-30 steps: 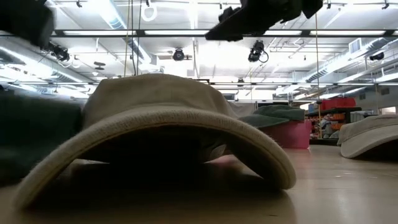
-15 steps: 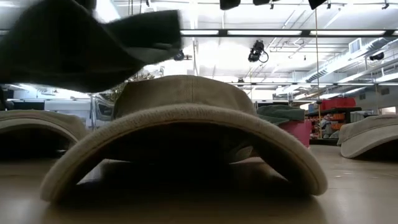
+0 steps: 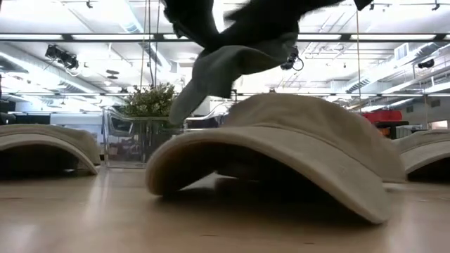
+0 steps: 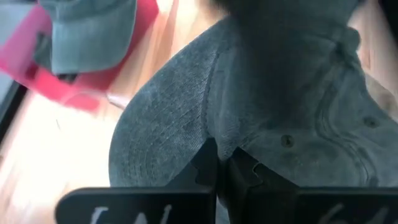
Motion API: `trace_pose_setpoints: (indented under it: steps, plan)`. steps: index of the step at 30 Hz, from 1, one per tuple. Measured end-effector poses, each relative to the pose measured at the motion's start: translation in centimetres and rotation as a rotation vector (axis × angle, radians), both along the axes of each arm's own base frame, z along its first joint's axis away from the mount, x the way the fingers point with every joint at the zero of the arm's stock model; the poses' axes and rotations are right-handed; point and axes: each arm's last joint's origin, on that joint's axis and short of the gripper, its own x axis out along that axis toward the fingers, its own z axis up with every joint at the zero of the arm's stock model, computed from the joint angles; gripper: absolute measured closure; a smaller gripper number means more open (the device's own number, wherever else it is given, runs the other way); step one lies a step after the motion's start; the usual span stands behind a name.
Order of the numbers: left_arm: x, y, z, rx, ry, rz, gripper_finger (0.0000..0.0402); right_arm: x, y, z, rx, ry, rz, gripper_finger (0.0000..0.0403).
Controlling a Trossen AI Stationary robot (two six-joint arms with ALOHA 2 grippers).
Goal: Pick & Place hat
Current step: Put the black cap into the red bin
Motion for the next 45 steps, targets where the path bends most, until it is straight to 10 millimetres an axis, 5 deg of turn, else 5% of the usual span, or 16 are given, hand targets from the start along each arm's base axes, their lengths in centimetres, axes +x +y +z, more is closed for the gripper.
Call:
trace_pose_setpoints:
  steps: [11,22,32,40,45]
  plan:
    - [0.5,1.5,0.1,0.053,0.008,-0.023,0.0387,-0.6,-2.6,-1.7,-0.041,0.193,-0.271,0.0171]
    - [0.7,2.6,0.1,0.091,0.027,-0.039,0.0347,-0.7,-2.5,-1.9,-0.05,0.213,-0.23,0.0376]
    - [0.1,3.3,1.1,0.248,-0.008,0.084,0.0241,-1.0,-3.1,-1.8,-0.211,0.214,-0.366,0.0362]
    - [-1.2,4.1,3.1,0.396,-0.064,0.247,0.0203,-4.1,-4.4,2.9,-0.37,0.093,-0.538,0.0362]
    - [-1.7,4.2,3.7,0.362,-0.106,0.285,0.0212,-6.8,-7.9,5.0,-0.361,0.072,-0.85,0.0362]
